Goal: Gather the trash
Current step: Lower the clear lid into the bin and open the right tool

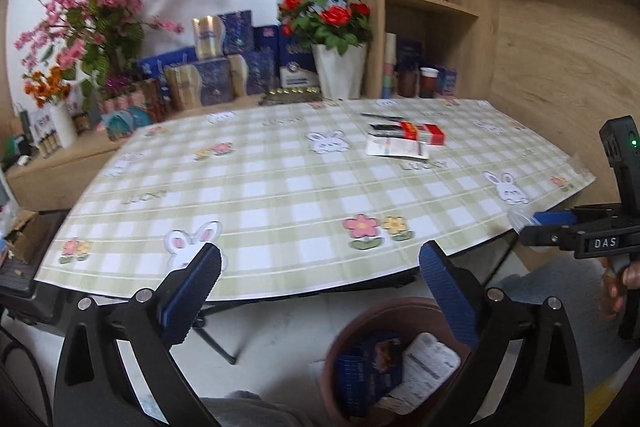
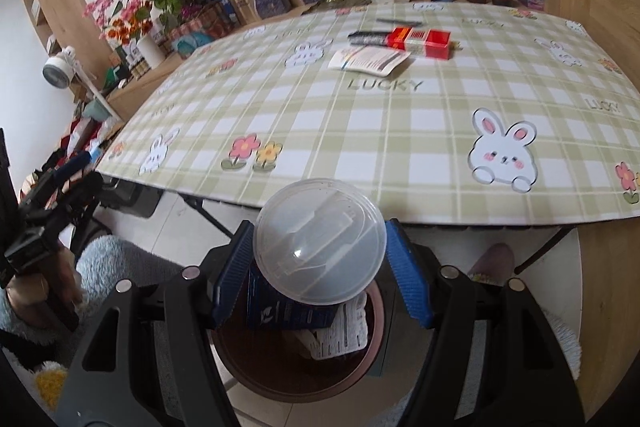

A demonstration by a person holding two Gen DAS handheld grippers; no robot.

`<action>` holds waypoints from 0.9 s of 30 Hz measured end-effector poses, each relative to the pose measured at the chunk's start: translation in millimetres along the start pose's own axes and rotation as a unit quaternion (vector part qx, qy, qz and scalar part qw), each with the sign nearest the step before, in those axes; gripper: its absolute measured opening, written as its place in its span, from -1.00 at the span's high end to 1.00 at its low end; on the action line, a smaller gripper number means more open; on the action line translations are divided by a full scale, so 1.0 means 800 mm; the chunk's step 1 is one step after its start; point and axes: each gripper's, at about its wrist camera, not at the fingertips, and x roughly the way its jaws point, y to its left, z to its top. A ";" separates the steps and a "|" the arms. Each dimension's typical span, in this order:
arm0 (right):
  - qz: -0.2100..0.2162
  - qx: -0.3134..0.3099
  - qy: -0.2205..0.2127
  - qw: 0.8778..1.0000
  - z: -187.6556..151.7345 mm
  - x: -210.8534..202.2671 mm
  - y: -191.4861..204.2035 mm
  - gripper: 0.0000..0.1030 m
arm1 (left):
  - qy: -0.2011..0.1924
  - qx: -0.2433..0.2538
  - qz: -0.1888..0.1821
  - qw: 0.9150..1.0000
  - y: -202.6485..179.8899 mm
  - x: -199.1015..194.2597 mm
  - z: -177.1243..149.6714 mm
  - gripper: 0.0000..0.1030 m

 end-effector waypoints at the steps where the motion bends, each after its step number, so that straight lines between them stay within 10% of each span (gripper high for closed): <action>1: 0.000 -0.003 0.005 1.000 -0.002 0.004 0.004 -0.30 | 0.000 -0.002 0.002 1.000 0.004 -0.002 -0.003 -0.88; 27: -0.017 -0.033 0.064 0.997 -0.023 0.040 0.035 -0.32 | 0.035 0.011 0.001 0.999 -0.004 0.016 -0.030 -0.88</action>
